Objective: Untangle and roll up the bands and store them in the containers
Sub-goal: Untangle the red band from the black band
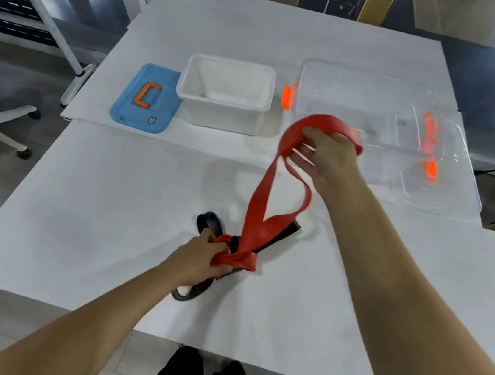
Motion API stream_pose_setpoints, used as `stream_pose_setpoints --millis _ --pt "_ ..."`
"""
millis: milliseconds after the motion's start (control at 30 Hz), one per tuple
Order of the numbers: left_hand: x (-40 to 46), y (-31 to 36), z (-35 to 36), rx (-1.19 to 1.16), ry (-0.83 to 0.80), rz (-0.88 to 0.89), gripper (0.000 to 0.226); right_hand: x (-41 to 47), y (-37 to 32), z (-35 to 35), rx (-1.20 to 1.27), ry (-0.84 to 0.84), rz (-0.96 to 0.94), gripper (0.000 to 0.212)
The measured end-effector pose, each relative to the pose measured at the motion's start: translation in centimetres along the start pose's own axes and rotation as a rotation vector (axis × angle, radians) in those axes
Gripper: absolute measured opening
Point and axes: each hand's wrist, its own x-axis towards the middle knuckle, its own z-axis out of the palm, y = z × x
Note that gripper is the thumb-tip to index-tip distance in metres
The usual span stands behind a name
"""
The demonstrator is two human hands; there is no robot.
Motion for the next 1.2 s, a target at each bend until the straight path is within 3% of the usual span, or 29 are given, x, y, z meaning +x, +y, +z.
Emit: stream_pose_setpoints --millis 67,200,367,467,533,667,767,933,1000,1100,1200 --pt "-1.1 0.4 0.7 -0.051 -0.031 -0.048 0.049 0.6 1.4 2.0 -0.093 -0.077 0.018 0.004" --pt "-1.3 0.7 1.4 -0.088 -0.074 -0.089 0.048 1.3 5.1 3.5 -0.442 -0.225 0.013 0.012" --pt "0.2 0.0 0.4 -0.131 -0.038 -0.141 0.043 -0.3 11.2 -1.1 -0.663 -0.006 -0.011 0.007" --pt "0.1 0.0 0.0 -0.163 -0.071 -0.119 0.043 -2.8 16.9 -5.5 -0.773 0.083 0.12 0.01" --pt "-0.1 0.2 -0.1 -0.234 -0.043 -0.15 0.043 -4.4 20.3 -6.9 -0.736 0.032 0.202 0.016" --pt "-0.5 0.2 0.0 -0.372 0.099 -0.228 0.044 -6.5 23.1 -5.8 -0.626 -0.093 0.174 0.02" --pt "-1.5 0.4 0.7 -0.609 0.134 -0.202 0.04 -6.9 23.6 -4.2 -0.504 -0.097 0.159 0.029" --pt "-2.9 1.0 1.8 -0.683 0.146 -0.158 0.035 -6.7 23.4 -2.9 -0.71 -0.059 0.233 0.048" --pt "-3.2 0.8 2.0 -0.768 0.157 -0.19 0.031 -6.1 23.5 -3.2 -0.723 -0.034 0.281 0.045" --pt "-3.4 0.4 1.2 -0.847 0.262 -0.28 0.029 -5.6 23.1 -4.8 -0.52 0.077 0.361 0.037" --pt "-3.1 -0.6 0.3 -0.686 0.436 -0.3 0.033 -5.7 21.9 -6.9 -0.23 0.178 0.423 0.031"
